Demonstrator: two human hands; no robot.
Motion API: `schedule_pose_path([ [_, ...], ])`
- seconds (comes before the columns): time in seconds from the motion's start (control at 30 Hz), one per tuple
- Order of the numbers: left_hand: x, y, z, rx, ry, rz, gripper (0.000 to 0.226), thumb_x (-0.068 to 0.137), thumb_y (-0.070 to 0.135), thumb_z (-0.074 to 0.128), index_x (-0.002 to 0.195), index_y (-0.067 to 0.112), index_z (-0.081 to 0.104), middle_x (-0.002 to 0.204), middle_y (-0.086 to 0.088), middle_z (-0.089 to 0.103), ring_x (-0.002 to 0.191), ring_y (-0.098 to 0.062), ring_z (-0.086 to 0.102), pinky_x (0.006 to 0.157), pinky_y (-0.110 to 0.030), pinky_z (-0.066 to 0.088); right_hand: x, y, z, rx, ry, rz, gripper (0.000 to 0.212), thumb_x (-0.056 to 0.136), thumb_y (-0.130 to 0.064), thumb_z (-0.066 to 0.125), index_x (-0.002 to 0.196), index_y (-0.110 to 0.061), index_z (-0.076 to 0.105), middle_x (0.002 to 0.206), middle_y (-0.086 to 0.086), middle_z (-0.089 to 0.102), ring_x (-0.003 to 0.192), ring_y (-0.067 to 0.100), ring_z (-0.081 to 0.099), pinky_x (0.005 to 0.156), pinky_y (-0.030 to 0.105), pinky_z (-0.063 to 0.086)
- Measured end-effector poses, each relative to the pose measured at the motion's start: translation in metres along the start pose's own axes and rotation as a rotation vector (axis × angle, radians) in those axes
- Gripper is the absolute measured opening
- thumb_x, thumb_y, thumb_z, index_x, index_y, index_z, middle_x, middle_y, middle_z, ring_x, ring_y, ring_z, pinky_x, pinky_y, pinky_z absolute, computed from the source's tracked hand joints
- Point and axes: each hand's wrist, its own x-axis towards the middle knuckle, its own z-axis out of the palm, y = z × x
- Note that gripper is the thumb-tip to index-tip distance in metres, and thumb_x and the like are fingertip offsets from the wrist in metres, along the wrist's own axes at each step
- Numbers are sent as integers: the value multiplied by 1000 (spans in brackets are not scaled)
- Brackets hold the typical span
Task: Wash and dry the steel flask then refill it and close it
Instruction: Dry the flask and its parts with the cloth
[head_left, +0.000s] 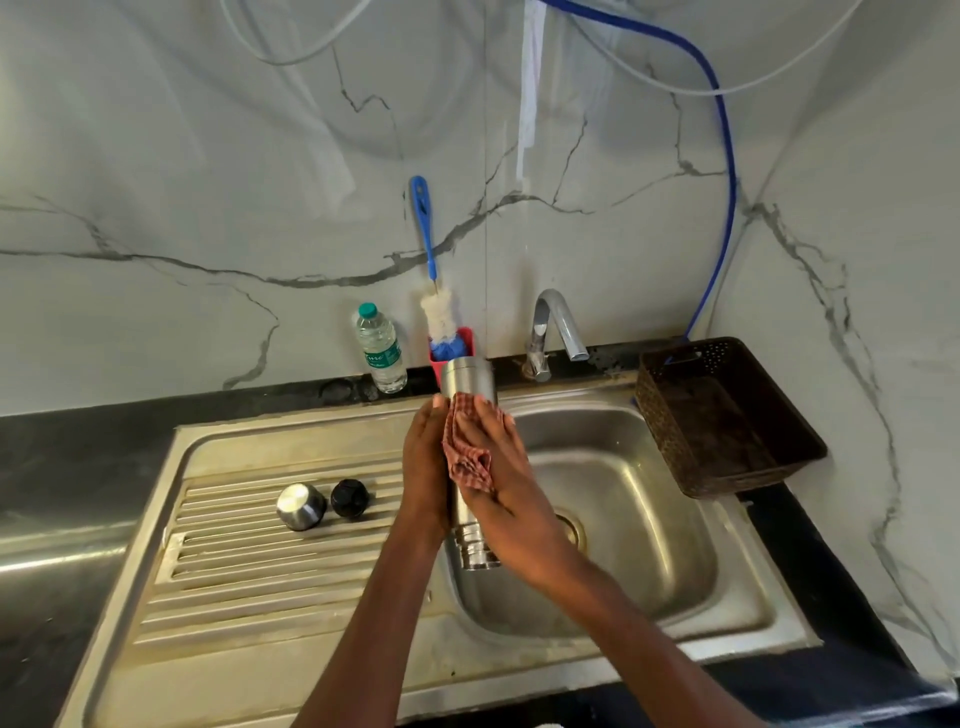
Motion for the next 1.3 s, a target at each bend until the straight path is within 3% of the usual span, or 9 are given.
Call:
schedule_pose_path([
  [0.2,-10,3,18,34,-87,-74,49,110,37,41,110,0,72,100,-22,76,87,-30,78,72,-34,64,-1,-2,4,-207,76,-1,65,103,-33,42,163,-41,18,168,-29,-4,155,3,-19,130,49,7],
  [0.33,-19,-1,32,78,-106,-69,53,108,49,40,146,15,57,143,-15,64,136,-31,59,111,-44,46,34,-9,-16,-186,144,-17,65,105,-33,42,164,-40,14,169,-27,-3,156,6,-19,130,51,4],
  [0.43,-22,-2,41,-10,-150,-113,54,111,51,33,151,19,52,149,-11,60,139,-25,56,114,-42,43,63,-12,-37,-93,204,-41,62,106,-33,44,164,-32,21,171,-18,9,158,5,-6,130,50,10],
  [0.53,-21,4,43,21,-138,-106,56,107,49,46,151,16,54,150,-13,58,141,-28,53,122,-46,35,68,-13,-38,-109,210,-72,64,104,-35,42,164,-27,23,172,-13,10,158,5,-5,130,49,9],
  [0.7,-14,9,32,56,-92,-49,45,107,39,51,137,8,66,129,-19,70,118,-29,68,99,-39,55,38,-10,-18,26,172,-60,65,104,-26,42,163,-34,16,172,-13,11,158,4,1,130,50,11],
  [0.83,-6,14,19,-14,-9,-38,67,101,52,62,143,2,54,110,-23,64,96,-35,68,84,-45,59,-12,0,-7,95,-7,-55,65,103,-37,45,163,-35,21,171,-22,5,159,9,-3,130,50,11],
  [0.93,1,8,10,-29,1,-49,81,94,60,69,150,6,49,128,-29,57,109,-39,63,94,-50,55,-21,3,-7,-30,-27,-93,67,100,-45,42,163,-33,22,171,-22,3,159,11,-9,130,50,9],
  [1.07,-16,3,22,16,-65,-69,49,111,43,42,138,8,63,125,-17,72,116,-30,70,96,-38,56,18,-5,-12,-155,69,-42,66,101,-45,34,164,-39,15,170,-26,-5,158,13,-17,129,55,7],
  [1.3,-16,5,29,-11,-76,-37,57,110,50,44,156,17,48,156,-14,52,146,-29,48,121,-46,35,71,-19,-29,76,157,40,62,103,-44,47,162,-34,29,170,-17,16,157,5,11,130,45,16],
])
